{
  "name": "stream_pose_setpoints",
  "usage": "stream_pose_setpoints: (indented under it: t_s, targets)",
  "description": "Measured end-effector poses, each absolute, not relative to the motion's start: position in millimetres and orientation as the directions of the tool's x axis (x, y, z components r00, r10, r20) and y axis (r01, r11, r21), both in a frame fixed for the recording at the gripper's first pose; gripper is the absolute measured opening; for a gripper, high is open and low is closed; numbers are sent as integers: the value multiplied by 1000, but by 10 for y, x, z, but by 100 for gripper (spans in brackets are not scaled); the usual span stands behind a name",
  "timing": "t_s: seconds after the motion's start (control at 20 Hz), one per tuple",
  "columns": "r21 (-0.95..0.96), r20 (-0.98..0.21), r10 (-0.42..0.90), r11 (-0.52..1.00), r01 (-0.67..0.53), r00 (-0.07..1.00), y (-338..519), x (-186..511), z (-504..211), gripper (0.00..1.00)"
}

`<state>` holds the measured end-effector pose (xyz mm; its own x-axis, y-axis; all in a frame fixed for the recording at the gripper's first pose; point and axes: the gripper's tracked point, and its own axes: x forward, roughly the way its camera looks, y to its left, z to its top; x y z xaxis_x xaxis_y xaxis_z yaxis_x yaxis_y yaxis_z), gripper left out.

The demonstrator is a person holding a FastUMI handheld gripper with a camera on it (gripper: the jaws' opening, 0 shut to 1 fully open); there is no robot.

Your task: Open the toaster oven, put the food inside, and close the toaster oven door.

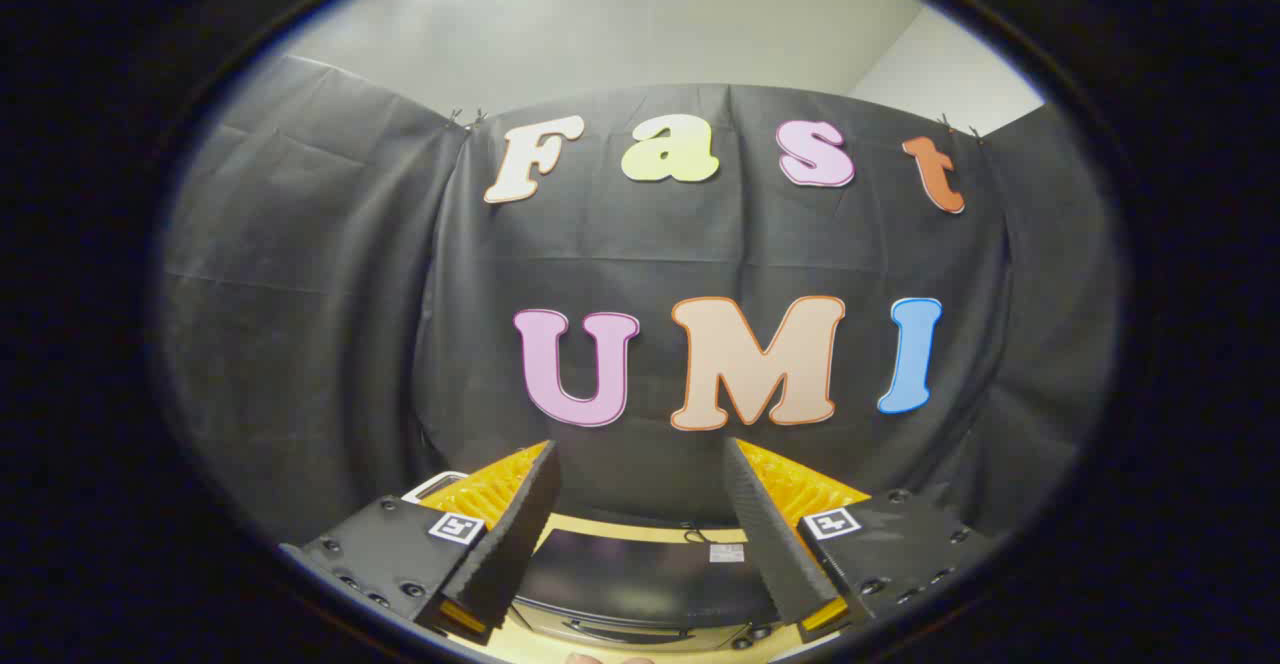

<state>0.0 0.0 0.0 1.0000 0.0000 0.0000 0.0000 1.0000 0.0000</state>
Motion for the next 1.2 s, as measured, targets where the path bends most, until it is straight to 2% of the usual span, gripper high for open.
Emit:
stream_pose_setpoints:
  t_s: [0.8,1.2]
  targets:
    - [15,-12,-3,1000,3,1000,-43,5,-98,100]
    - [19,-152,-74,997,77,986,-20,56,-867,100]
